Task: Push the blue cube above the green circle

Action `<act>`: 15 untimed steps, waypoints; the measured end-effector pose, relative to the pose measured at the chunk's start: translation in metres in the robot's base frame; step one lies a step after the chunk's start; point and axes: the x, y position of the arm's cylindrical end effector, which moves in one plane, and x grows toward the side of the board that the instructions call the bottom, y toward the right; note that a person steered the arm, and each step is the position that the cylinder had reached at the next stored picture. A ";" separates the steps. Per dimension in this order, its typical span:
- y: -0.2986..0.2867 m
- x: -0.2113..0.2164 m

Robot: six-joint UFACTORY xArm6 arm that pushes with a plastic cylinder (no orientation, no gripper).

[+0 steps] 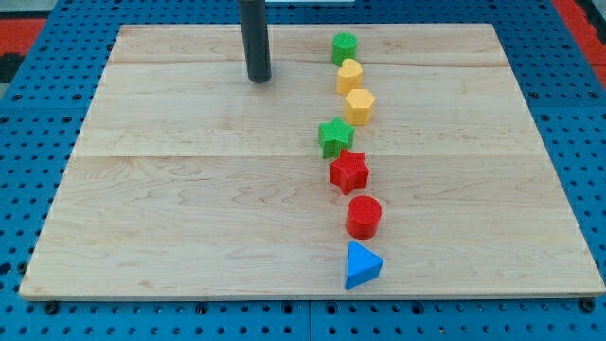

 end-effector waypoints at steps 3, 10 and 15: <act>0.024 -0.052; 0.050 -0.079; 0.095 -0.092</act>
